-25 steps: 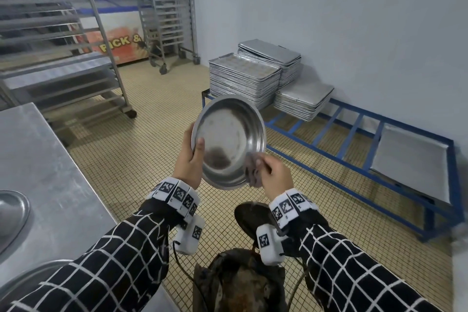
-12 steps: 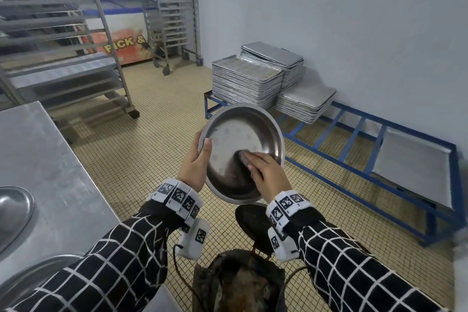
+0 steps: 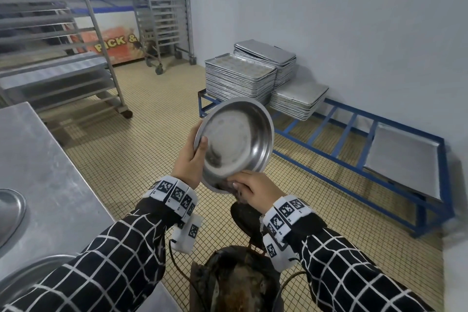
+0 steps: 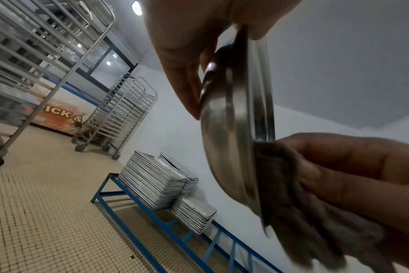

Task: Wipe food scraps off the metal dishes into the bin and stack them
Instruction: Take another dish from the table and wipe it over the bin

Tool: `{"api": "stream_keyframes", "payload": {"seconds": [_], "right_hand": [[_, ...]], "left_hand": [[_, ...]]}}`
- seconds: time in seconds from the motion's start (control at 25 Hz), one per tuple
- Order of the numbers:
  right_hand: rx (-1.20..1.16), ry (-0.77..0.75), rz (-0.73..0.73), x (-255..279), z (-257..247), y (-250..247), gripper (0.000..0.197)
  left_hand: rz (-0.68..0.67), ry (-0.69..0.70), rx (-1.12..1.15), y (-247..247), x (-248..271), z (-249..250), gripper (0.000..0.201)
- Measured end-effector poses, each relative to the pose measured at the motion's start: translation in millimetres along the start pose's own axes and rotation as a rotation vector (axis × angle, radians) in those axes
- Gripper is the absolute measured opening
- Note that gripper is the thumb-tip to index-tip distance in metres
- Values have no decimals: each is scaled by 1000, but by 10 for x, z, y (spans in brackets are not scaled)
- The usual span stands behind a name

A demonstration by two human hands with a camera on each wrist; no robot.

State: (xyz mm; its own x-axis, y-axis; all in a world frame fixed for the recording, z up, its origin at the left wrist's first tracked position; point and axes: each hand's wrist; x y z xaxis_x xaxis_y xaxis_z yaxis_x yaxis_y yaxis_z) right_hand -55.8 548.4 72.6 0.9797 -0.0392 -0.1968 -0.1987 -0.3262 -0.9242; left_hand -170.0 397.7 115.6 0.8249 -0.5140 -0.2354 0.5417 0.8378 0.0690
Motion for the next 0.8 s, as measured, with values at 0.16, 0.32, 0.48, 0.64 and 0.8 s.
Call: {"api": "stream_keyframes", "payload": {"seconds": [0.16,0.32,0.48,0.64,0.8], "right_hand": [[-128,249,57,127,10,-70,27],[-362,387,392,131,-244,-44,24],[-277,71,206,116,-625,145,35],[55,14,135,115,-488,214,52],[265,24,100,133,-209,248,59]], "left_hand": [[-21,3,-89,-48,-26,47,37],[56,-27,-3,8,19,130,38],[18,-63,42,124,68,253,40],[-27,-44,89,101,30,343,26],[-21,-44,76,70,45,337,28]]}}
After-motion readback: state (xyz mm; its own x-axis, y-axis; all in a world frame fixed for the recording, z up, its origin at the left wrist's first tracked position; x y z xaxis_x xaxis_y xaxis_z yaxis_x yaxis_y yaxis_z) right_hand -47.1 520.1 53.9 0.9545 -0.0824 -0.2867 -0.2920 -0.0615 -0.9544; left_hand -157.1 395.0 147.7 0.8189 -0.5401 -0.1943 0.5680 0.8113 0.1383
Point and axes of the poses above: each hand's wrist, its own x-axis away from the middle knuckle, its own y-axis out of the palm, z = x × y, and after that the axes turned 15 degrees about x, right-handed
